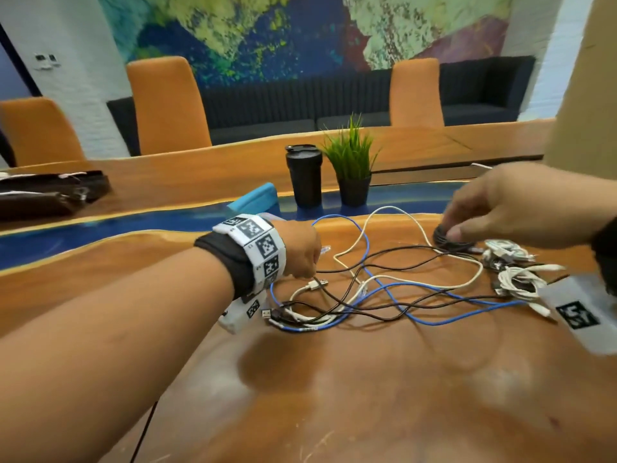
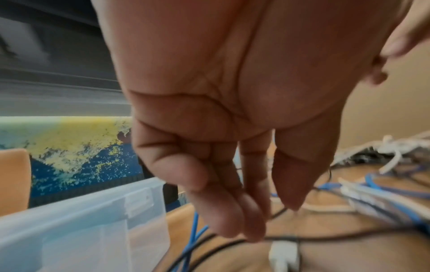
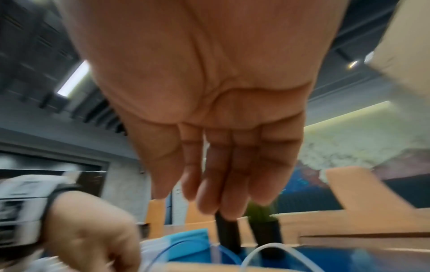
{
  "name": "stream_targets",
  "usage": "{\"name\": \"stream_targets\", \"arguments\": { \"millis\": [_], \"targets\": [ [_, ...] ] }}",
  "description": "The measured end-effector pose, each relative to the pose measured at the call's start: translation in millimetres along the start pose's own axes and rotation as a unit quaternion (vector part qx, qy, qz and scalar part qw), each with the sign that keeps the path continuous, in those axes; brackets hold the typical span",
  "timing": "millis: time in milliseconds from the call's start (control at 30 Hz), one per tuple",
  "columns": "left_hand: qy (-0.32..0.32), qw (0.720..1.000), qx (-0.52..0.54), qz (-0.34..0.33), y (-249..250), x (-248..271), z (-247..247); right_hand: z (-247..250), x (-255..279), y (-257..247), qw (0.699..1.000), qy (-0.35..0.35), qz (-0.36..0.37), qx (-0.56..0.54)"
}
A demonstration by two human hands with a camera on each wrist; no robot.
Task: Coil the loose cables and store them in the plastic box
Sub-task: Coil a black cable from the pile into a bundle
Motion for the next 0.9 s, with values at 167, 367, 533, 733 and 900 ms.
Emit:
{"name": "stream_targets", "arguments": {
  "millis": [167,367,533,733,900],
  "targets": [
    [-0.054,0.996,-0.033,0.057,1,-4,-33,-84,9,-72,0.968,-0.190,0.107,0.120],
    [0.056,0.998,0.031,0.017,2,11,-12,-105,5,-62,0.960,-0.159,0.093,0.213],
    [0.043,0.992,0.024,-0.119,40,10,-32,-100,-16,-53,0.963,-0.106,0.056,0.241],
    [0.120,0.979,0.118,-0.116,20,6,3,-112,-39,-58,0.967,-0.135,0.046,0.212],
    [0.251,0.939,0.212,-0.105,-24,31,80,-16,-51,-52,0.996,0.075,0.034,0.025]
  ]
}}
Point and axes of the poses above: each hand's wrist, its own x-axis away from the middle knuckle, its own z-axis out of the back of the hand, y = z × x, the point moved 7 cm from there along -x, towards the middle knuckle, and after that the axes turned 4 degrees about -x, right-handed, at the moved point
